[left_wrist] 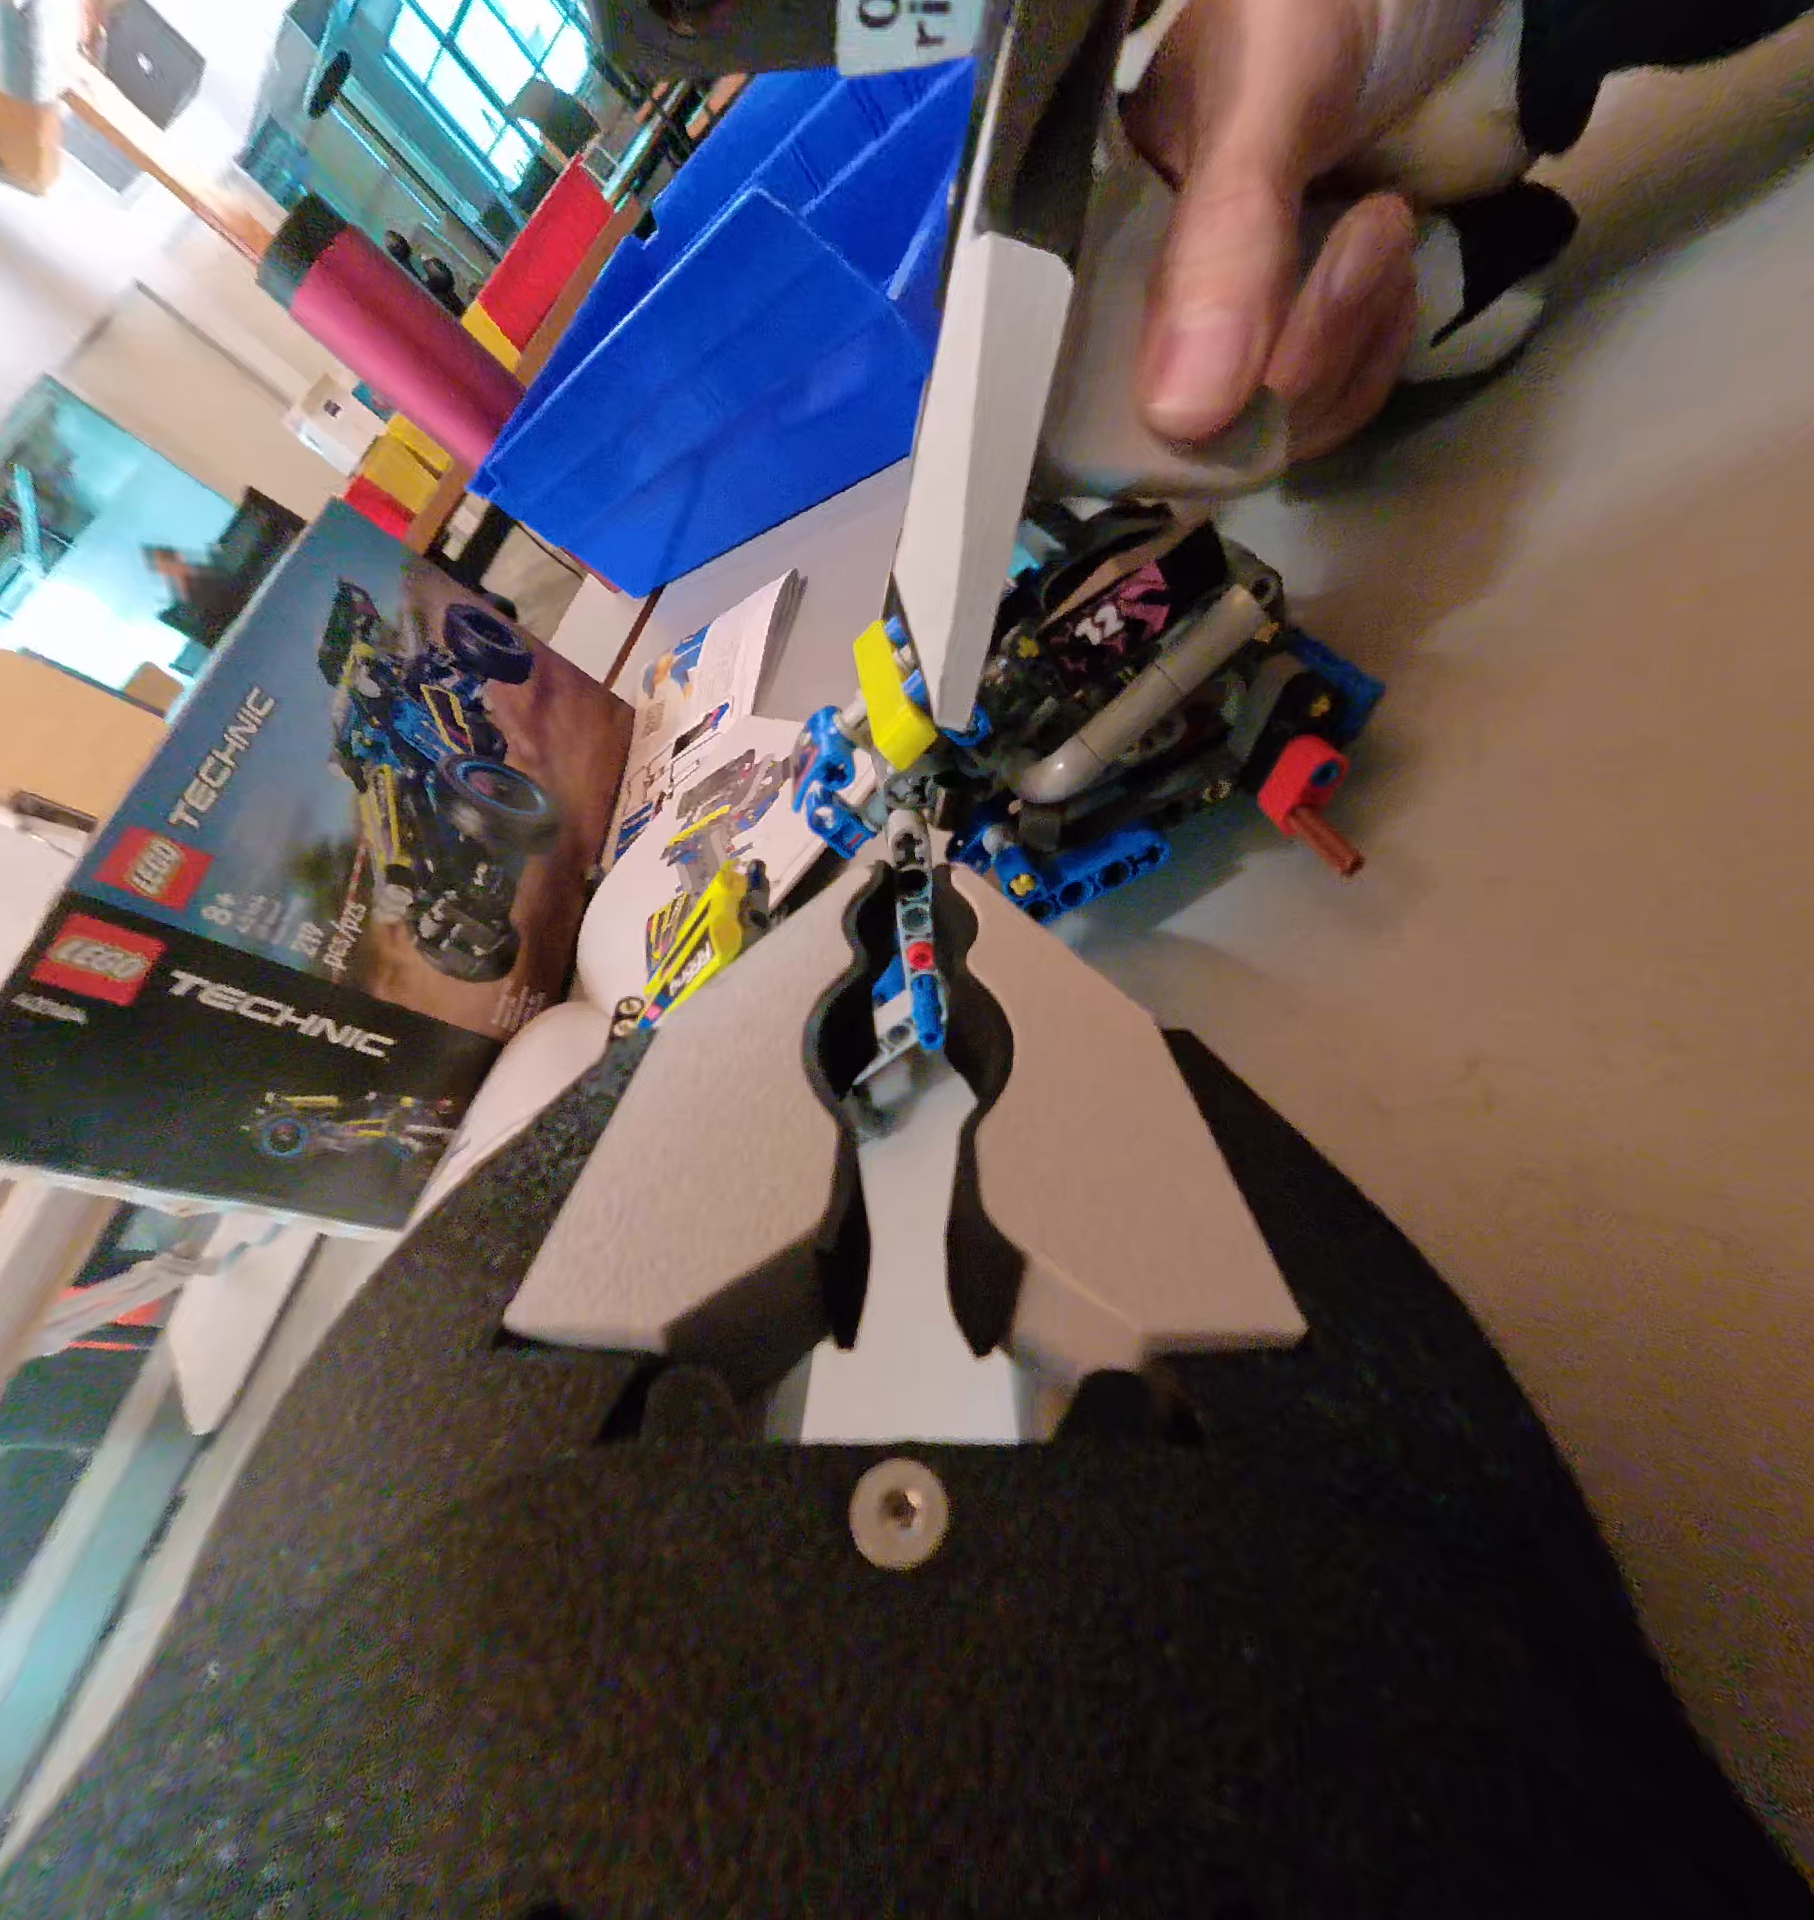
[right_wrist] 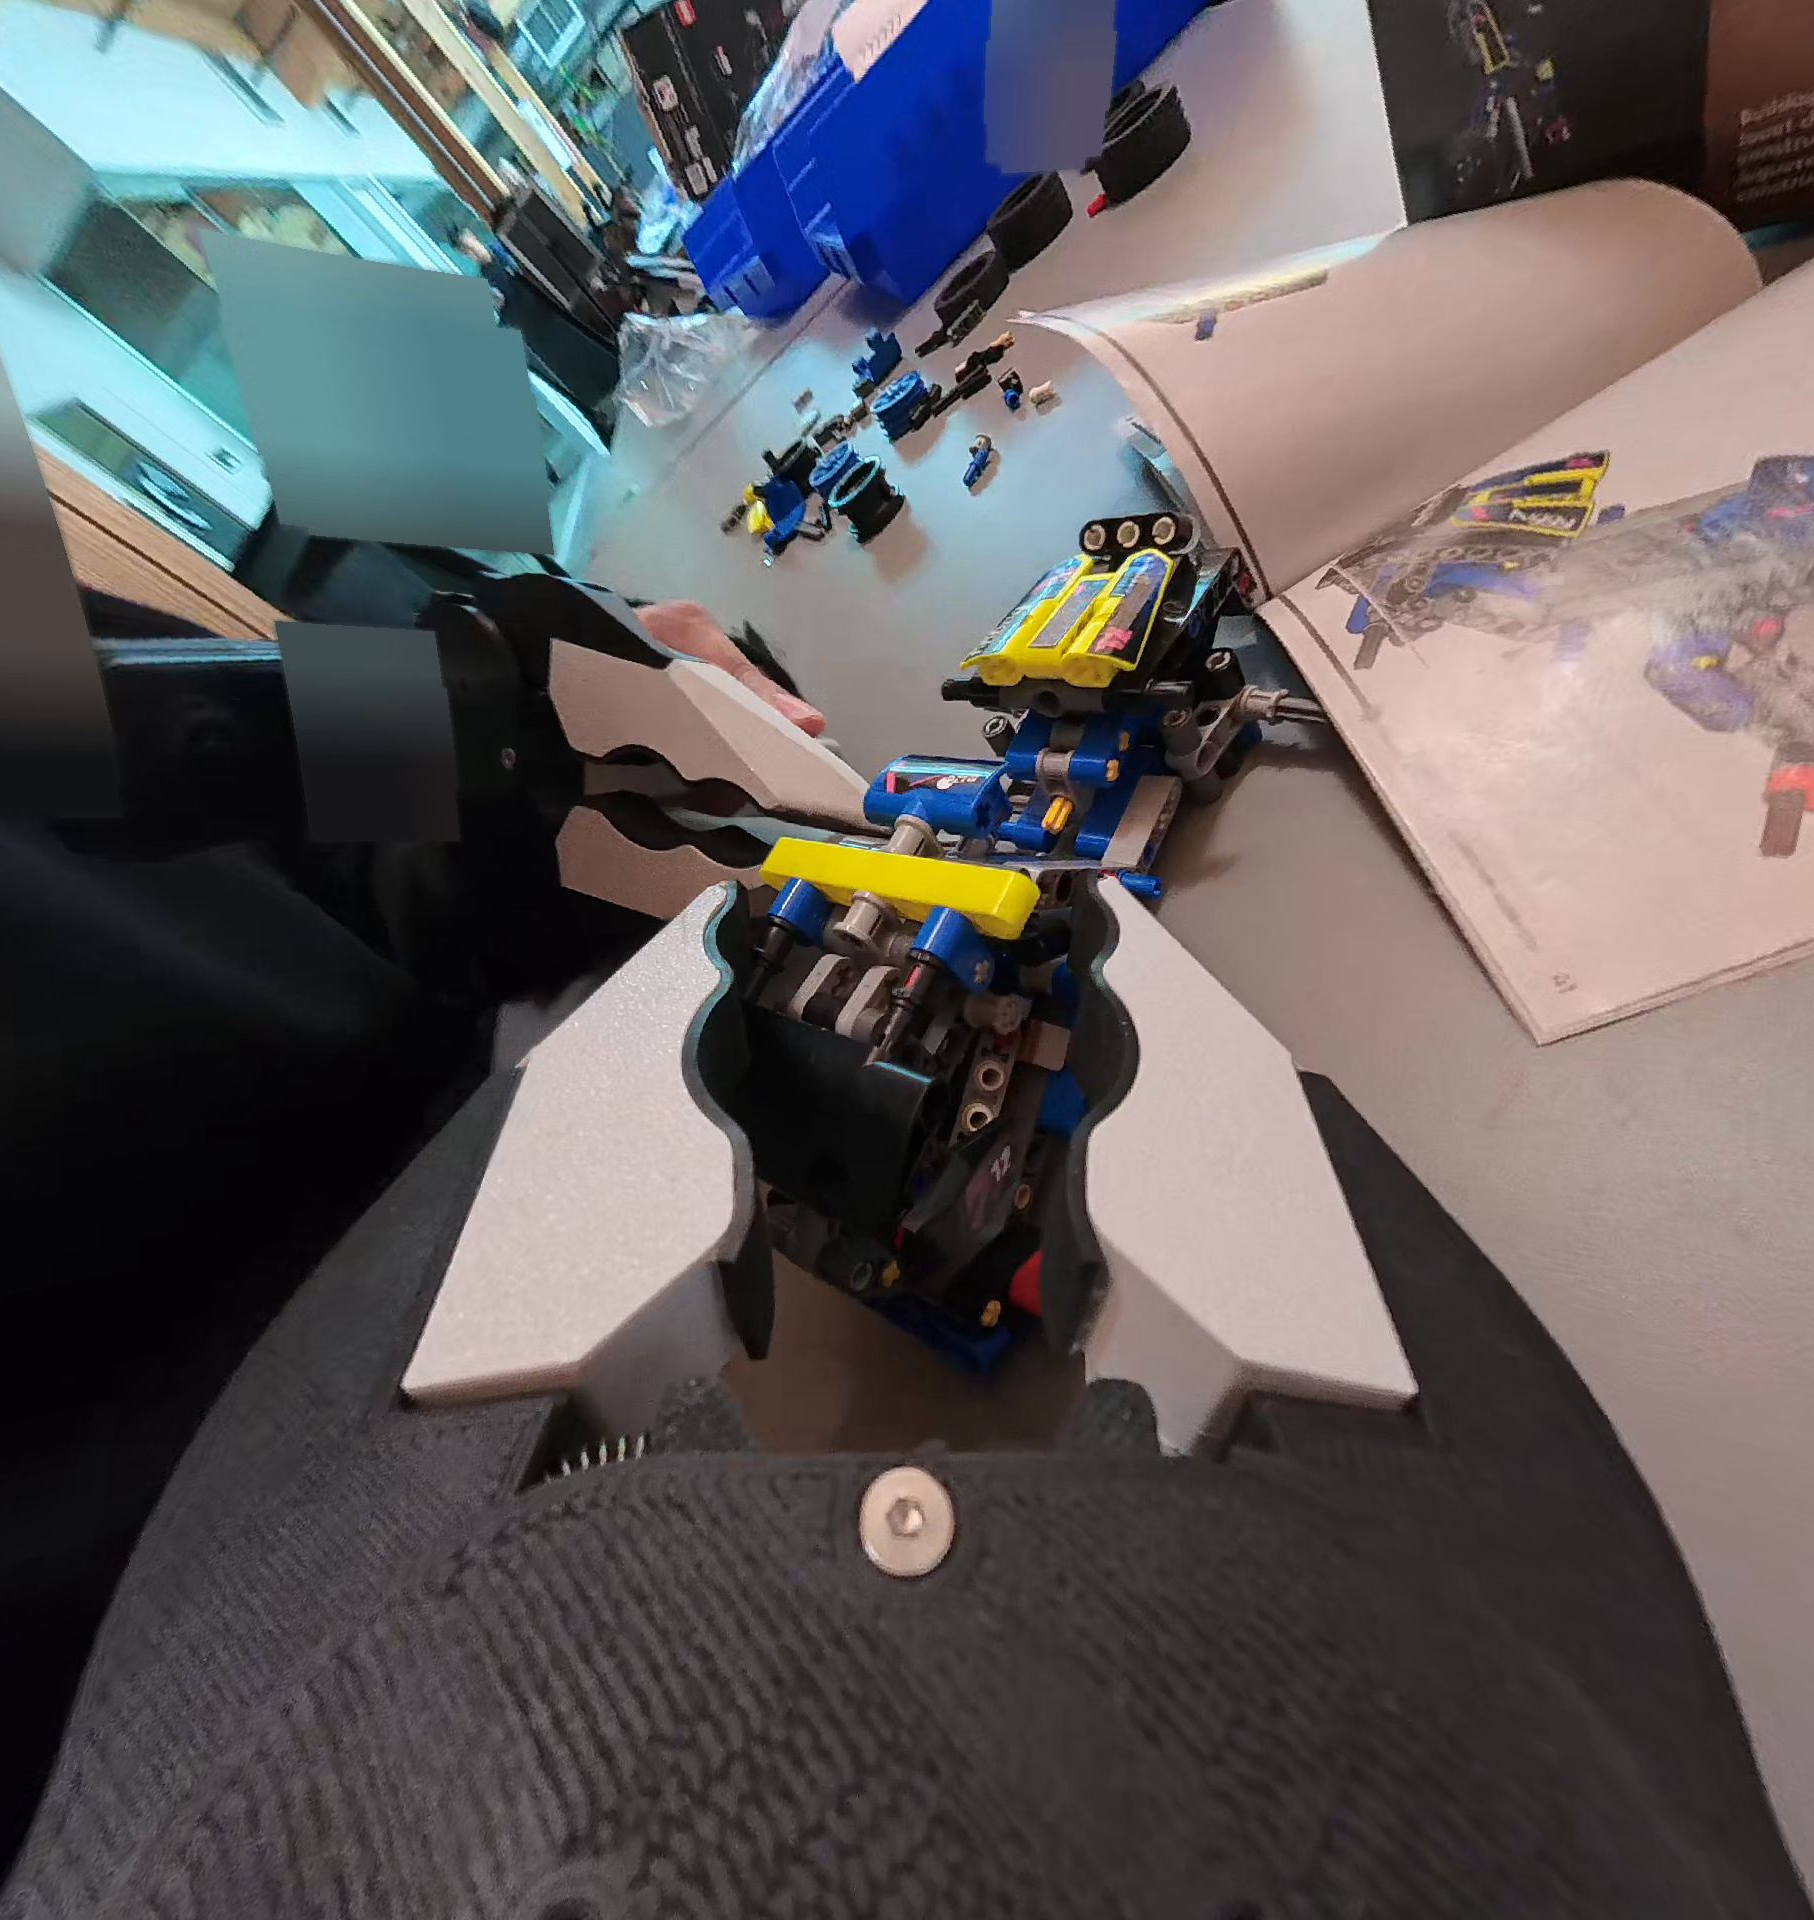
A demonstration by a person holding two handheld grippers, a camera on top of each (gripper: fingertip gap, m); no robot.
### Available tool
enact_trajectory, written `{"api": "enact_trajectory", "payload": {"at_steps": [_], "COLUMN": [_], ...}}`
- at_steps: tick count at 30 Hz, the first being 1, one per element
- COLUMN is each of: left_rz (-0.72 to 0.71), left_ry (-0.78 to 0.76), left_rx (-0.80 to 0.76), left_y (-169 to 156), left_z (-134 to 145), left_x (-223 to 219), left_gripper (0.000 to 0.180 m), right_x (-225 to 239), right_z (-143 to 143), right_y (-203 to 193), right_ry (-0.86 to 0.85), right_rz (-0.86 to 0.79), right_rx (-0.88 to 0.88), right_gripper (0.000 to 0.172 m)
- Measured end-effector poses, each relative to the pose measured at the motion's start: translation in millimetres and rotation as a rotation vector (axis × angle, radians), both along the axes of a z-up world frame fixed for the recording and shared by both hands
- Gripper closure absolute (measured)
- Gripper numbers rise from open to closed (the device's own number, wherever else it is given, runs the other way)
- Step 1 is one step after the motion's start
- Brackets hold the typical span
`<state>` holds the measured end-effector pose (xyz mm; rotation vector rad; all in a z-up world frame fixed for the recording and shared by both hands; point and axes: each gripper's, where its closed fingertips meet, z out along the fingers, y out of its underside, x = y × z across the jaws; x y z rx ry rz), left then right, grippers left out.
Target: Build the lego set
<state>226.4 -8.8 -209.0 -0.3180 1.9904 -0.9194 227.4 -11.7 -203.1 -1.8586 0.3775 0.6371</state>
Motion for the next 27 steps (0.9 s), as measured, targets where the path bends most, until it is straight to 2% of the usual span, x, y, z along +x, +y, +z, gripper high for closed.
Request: {"api": "enact_trajectory", "payload": {"at_steps": [8, 17, 20, 24, 27], "left_rz": [-0.064, -0.133, -0.130, -0.147, -0.151], "left_ry": [0.102, -0.119, -0.145, -0.233, -0.219], "left_rx": [-0.116, 0.127, 0.153, 0.264, 0.240], "left_y": [-1.6, -3.2, -3.6, -4.2, -4.2], "left_z": [1.9, -2.0, -2.1, -3.4, -3.1], "left_x": [-0.1, -4.3, -2.9, -2.8, -2.3], "left_gripper": [0.177, 0.176, 0.176, 0.176, 0.176], "right_x": [-0.2, 0.0, 1.8, 2.1, 2.3], "right_z": [0.6, -0.2, -0.4, -0.7, -0.5], "right_y": [0.0, -0.2, -0.4, -0.3, -0.2], "right_ry": [0.009, 0.048, 0.058, 0.054, 0.055], "right_rz": [0.006, 0.015, 0.006, 0.001, -0.001], "right_rx": [0.005, 0.005, 0.006, 0.003, 0.004], "right_gripper": [0.111, 0.115, 0.115, 0.115, 0.115]}}
